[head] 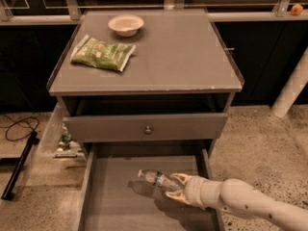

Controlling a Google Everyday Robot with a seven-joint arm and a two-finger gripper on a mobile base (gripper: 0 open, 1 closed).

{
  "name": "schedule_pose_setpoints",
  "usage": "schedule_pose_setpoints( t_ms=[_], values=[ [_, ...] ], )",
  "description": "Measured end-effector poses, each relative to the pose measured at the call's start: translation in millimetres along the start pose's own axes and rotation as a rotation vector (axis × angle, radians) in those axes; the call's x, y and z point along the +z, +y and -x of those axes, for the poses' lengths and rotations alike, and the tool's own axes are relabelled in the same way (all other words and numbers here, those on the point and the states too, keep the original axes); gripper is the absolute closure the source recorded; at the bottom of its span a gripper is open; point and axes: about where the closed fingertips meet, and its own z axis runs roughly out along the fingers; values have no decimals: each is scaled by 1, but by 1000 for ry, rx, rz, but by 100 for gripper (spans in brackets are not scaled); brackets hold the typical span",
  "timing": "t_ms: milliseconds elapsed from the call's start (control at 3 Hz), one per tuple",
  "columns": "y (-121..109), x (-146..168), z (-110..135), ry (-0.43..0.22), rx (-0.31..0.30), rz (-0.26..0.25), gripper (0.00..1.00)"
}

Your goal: Pick water bottle from middle drawer and place on counter

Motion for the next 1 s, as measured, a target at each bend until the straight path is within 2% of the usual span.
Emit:
schedule_pose_setpoints(
  t_ms=[333,667,1000],
  values=[
    [-18,-39,22,-19,-37,-61,100],
    [-43,-75,44,-12,-72,-89,100],
    [-79,-115,73,-3,-99,-91,100]
  ],
)
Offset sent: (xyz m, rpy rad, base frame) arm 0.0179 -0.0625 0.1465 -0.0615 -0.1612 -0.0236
